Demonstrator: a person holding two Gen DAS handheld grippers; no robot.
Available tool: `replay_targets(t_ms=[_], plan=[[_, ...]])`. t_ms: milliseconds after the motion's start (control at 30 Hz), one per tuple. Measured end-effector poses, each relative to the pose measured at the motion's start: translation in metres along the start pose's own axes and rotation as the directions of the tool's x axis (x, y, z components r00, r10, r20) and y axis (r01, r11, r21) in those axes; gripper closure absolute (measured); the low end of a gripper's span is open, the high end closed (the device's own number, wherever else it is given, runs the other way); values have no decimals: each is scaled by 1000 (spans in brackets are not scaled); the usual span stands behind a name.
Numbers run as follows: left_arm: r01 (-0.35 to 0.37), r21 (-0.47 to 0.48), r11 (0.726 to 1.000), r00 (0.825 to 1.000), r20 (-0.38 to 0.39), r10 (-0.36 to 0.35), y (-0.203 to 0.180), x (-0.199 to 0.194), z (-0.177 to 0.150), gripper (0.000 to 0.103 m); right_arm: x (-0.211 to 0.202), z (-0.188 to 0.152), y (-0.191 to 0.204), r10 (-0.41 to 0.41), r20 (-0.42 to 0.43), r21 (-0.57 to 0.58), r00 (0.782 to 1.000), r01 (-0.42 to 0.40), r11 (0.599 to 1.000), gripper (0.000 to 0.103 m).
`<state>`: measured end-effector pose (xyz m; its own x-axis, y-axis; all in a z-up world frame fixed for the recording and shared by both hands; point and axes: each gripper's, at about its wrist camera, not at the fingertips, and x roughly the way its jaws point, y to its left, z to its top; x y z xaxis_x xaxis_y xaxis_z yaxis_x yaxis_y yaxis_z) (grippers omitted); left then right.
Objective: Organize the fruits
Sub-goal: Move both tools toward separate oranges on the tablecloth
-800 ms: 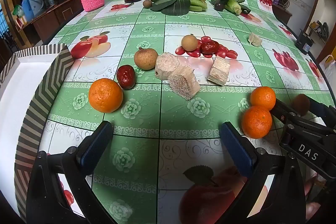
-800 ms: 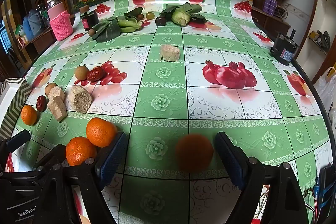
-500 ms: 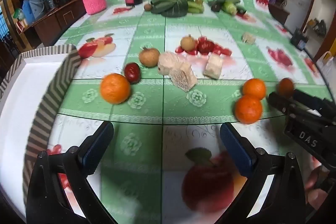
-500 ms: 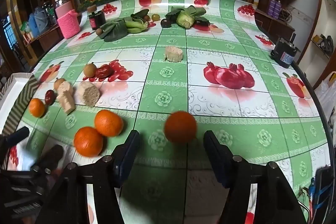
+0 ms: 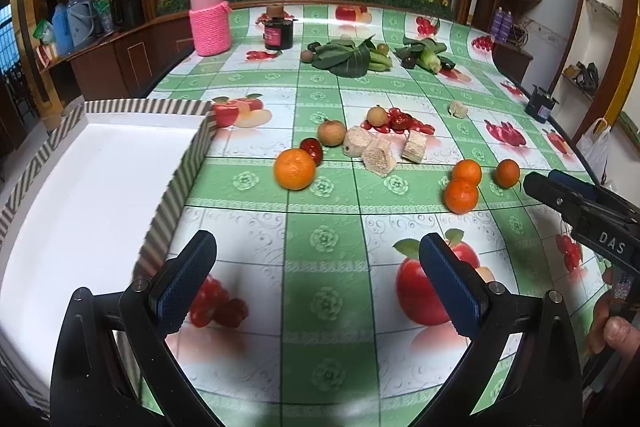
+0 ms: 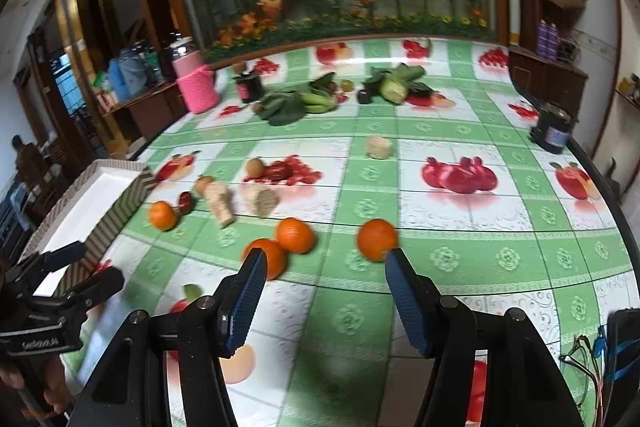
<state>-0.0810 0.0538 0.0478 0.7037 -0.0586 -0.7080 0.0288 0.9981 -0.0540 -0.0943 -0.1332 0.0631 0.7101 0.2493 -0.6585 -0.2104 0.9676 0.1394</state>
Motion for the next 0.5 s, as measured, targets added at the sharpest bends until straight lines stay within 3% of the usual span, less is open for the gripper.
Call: replay_targets(t_ms=[500], plan=[[10, 11, 1000, 1000, 27, -10, -1, -7, -6, 0, -7, -10, 10, 31, 0, -33, 1000, -31, 999, 43]])
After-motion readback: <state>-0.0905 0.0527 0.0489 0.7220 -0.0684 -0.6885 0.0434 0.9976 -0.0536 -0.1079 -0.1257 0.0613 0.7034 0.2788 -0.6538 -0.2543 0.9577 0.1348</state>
